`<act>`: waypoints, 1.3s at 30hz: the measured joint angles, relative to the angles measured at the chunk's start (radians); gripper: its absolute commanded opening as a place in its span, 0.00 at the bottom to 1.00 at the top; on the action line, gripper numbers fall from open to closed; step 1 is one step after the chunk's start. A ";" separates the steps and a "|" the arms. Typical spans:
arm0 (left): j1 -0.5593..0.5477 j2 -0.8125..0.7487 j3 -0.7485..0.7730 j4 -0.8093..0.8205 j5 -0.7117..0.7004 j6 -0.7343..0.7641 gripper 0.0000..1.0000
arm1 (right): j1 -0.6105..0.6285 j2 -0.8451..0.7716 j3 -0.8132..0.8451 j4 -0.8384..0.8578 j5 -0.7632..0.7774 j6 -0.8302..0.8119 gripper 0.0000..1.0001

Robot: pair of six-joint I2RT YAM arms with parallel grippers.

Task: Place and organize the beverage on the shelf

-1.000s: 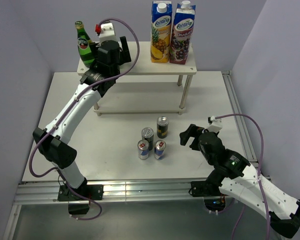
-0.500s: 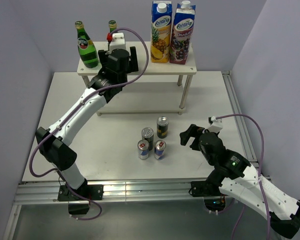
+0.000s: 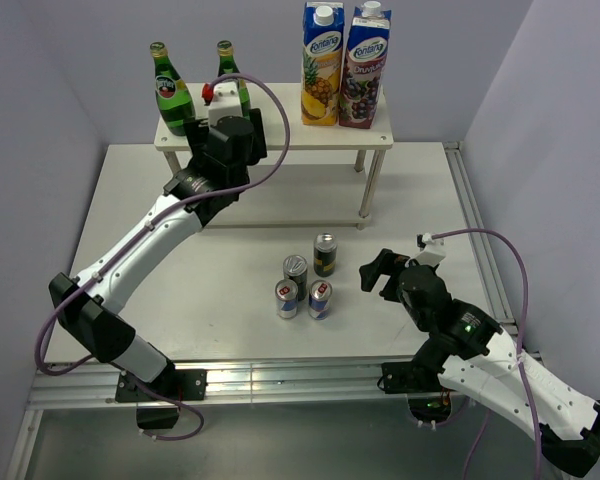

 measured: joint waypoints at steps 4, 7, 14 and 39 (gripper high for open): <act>-0.007 0.000 -0.021 0.045 -0.018 0.000 0.97 | 0.000 0.000 0.000 0.000 0.000 0.000 1.00; -0.013 0.000 -0.021 0.053 -0.017 -0.004 0.80 | 0.000 0.000 0.000 0.000 0.000 0.001 1.00; -0.090 0.001 0.002 0.025 -0.016 -0.022 0.46 | 0.000 0.000 0.000 0.000 0.001 0.003 1.00; -0.084 0.256 0.314 0.050 -0.008 0.072 0.23 | 0.000 0.000 0.000 0.000 0.005 0.003 1.00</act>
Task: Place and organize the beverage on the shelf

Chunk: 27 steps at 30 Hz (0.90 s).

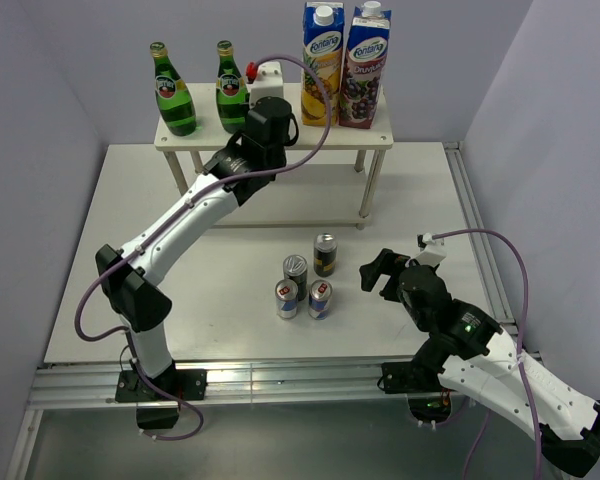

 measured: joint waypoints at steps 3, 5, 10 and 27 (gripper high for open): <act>0.020 0.008 0.005 -0.001 0.003 0.002 0.22 | 0.000 0.000 0.000 0.000 0.000 0.000 1.00; 0.033 0.008 0.005 0.000 0.004 0.002 0.22 | 0.000 0.000 0.000 0.000 0.000 0.000 1.00; 0.060 0.008 0.004 0.001 0.018 0.001 0.22 | 0.000 -0.002 0.000 0.000 0.000 0.000 1.00; 0.125 0.006 -0.062 0.034 0.029 -0.001 0.26 | 0.000 -0.005 0.000 0.000 0.003 0.000 1.00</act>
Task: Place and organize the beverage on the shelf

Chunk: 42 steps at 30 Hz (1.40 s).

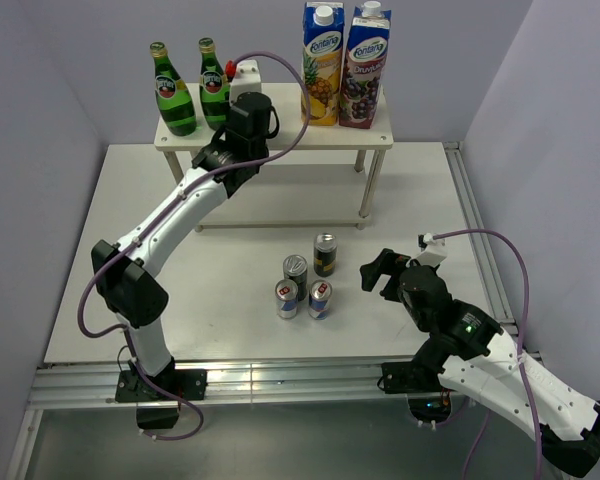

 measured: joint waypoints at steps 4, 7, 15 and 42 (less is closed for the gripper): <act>0.001 -0.009 -0.015 0.012 0.019 -0.006 0.35 | 0.000 0.000 0.000 0.000 0.000 0.000 1.00; -0.003 -0.042 -0.054 0.020 0.045 -0.019 0.32 | 0.000 0.000 0.000 0.000 0.001 0.000 1.00; -0.097 -0.175 -0.174 -0.019 0.070 -0.060 0.32 | 0.000 0.000 0.000 0.000 0.001 0.000 1.00; -0.719 -0.986 -1.281 -0.140 0.163 -0.606 0.99 | 0.002 0.032 0.000 0.003 0.000 0.000 1.00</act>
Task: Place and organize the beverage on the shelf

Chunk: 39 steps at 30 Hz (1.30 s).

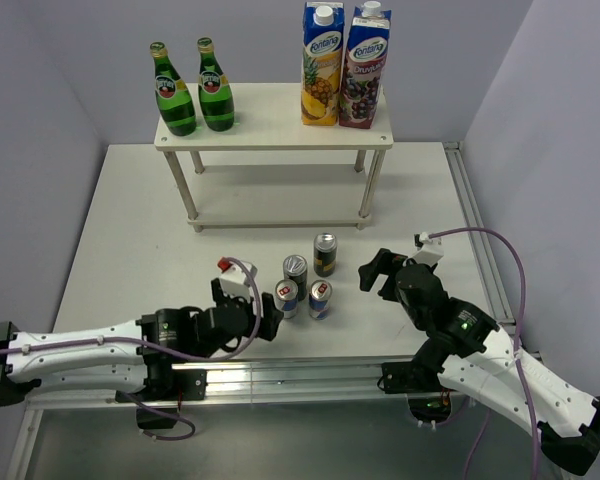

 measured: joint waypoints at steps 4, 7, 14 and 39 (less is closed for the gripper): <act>-0.097 0.037 -0.062 0.102 -0.001 -0.022 0.99 | 0.000 0.000 0.000 0.000 0.000 0.000 1.00; -0.140 0.117 -0.085 0.219 -0.020 -0.021 0.99 | 0.000 0.000 0.000 0.000 0.000 0.000 1.00; -0.177 0.313 -0.112 0.415 -0.144 -0.017 0.99 | 0.000 -0.001 0.000 0.000 0.000 0.000 1.00; -0.013 0.671 -0.096 0.764 -0.310 0.102 0.64 | 0.000 0.008 0.000 0.000 0.000 0.000 1.00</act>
